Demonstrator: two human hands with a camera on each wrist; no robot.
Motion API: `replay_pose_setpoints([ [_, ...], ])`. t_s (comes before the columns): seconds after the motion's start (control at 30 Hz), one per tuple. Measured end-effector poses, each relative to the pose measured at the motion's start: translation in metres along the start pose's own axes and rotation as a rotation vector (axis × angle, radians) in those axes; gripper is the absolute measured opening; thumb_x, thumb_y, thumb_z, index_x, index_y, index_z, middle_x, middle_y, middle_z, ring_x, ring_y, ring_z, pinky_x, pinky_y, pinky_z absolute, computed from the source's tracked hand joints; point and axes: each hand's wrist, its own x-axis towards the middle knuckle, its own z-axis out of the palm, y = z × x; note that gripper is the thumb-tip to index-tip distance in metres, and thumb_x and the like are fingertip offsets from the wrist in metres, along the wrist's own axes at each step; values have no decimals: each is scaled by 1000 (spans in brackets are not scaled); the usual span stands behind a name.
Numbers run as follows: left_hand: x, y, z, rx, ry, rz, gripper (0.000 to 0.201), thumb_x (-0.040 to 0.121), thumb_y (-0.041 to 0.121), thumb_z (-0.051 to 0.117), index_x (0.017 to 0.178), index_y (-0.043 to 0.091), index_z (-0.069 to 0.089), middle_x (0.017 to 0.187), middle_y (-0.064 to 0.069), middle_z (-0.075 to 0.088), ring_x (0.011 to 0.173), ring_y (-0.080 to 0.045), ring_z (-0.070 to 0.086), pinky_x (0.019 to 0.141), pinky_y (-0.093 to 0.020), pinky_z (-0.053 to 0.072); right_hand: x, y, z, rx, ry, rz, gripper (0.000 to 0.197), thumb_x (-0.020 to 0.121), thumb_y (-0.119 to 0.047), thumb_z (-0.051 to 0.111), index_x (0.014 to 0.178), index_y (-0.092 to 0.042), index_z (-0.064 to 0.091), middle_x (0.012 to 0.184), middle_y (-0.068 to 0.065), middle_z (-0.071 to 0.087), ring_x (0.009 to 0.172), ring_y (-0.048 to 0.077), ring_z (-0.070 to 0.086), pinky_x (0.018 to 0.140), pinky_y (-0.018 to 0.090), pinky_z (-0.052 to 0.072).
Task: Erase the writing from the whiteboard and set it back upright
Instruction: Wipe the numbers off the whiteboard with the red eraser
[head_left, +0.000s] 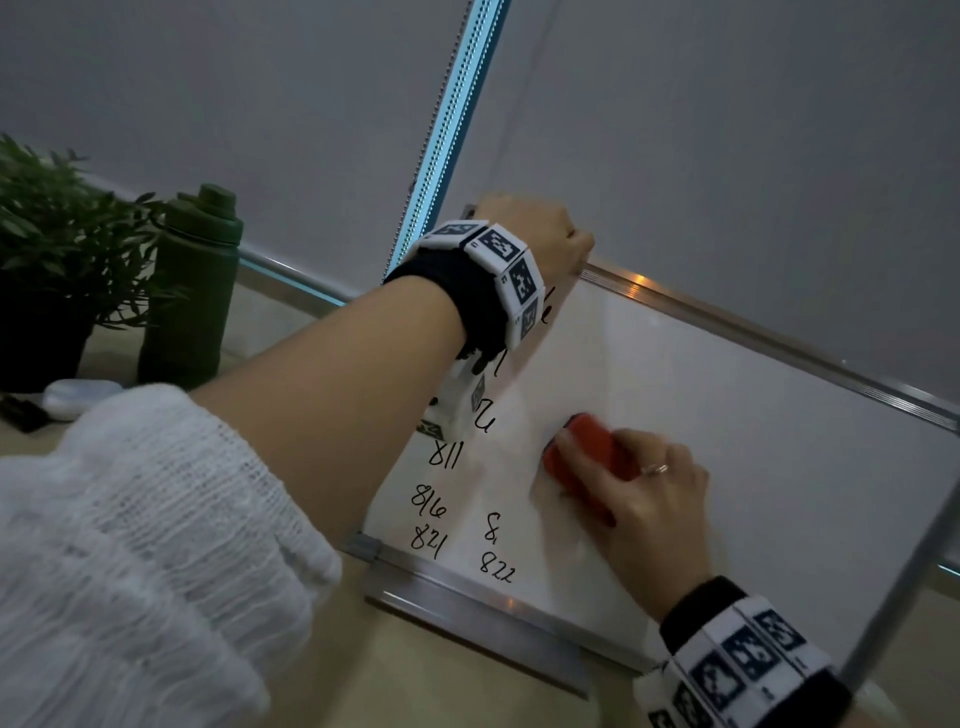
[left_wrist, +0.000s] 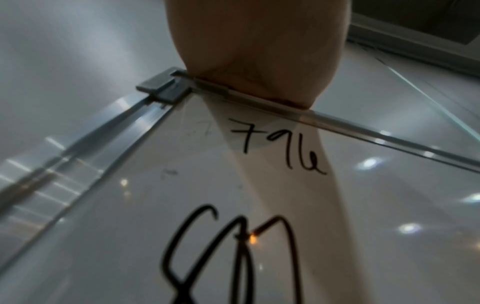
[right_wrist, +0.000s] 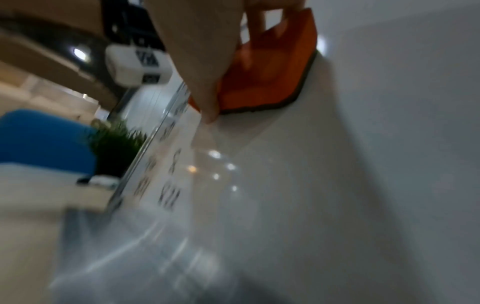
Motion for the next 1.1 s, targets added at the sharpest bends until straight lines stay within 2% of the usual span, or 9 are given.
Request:
replay_pose_setpoints([
  [0.13, -2, -1, -1, 3, 11, 22, 42, 88, 38, 31, 72, 16, 63, 55, 0, 48, 62, -23, 50, 94, -37, 43, -51, -17, 18, 4, -229, -424, 37, 77, -40, 56, 113, -46, 51, 105, -1, 47, 78, 22, 42, 71, 34, 34],
  [0.23, -3, -1, -3, 4, 10, 36, 42, 91, 36, 29, 69, 15, 58, 55, 0, 47, 54, -18, 43, 92, -36, 38, -51, -16, 18, 4, -294, -551, 32, 81, -36, 46, 108, -48, 57, 102, -2, 47, 77, 20, 40, 70, 34, 32],
  [0.33, -3, -1, -3, 4, 6, 35, 42, 92, 35, 30, 63, 15, 54, 55, 1, 46, 53, -17, 42, 85, -33, 34, -23, -8, 9, 0, -162, -381, 23, 85, -38, 50, 106, -44, 57, 100, 0, 53, 75, 22, 43, 68, 34, 30],
  [0.47, 0, -2, 1, -2, -11, 16, 45, 91, 35, 29, 56, 13, 48, 55, 0, 47, 52, -17, 43, 86, -33, 41, -8, 4, -1, -34, -98, -96, 39, 78, -41, 50, 116, -38, 50, 107, 4, 44, 81, 24, 38, 69, 36, 31],
  [0.63, 3, -1, 2, 31, 7, 14, 45, 92, 33, 30, 53, 15, 42, 54, 0, 44, 51, -16, 39, 81, -32, 34, -51, -16, 9, 62, -227, -332, 28, 78, -41, 53, 106, -44, 55, 104, -1, 46, 73, 23, 43, 68, 33, 32],
  [0.73, 2, 0, 1, 38, 8, 20, 43, 91, 34, 30, 60, 13, 52, 54, 0, 45, 51, -16, 39, 79, -31, 32, -57, -15, 8, 79, -303, -455, 26, 81, -42, 46, 105, -45, 55, 97, -1, 56, 69, 21, 48, 64, 33, 42],
  [0.8, 1, 1, 2, 29, 1, 19, 41, 91, 34, 30, 68, 15, 57, 53, 1, 45, 50, -15, 39, 78, -31, 32, -40, -13, 8, 50, -273, -428, 26, 81, -43, 49, 106, -45, 55, 96, -1, 58, 70, 21, 47, 61, 32, 41],
  [0.97, -1, 1, 0, 16, -29, 16, 40, 91, 36, 30, 70, 17, 59, 55, 1, 46, 59, -21, 46, 77, -31, 32, 7, -6, 2, 50, -93, -53, 55, 69, -36, 74, 118, -34, 50, 101, 7, 47, 80, 23, 36, 63, 37, 40],
  [1.1, -1, 1, -2, 37, -6, 1, 46, 92, 35, 30, 53, 14, 45, 55, 0, 44, 52, -17, 40, 79, -31, 33, -28, -23, 12, 45, -208, -215, 41, 74, -42, 59, 114, -40, 50, 102, 2, 43, 77, 22, 39, 61, 36, 40],
])
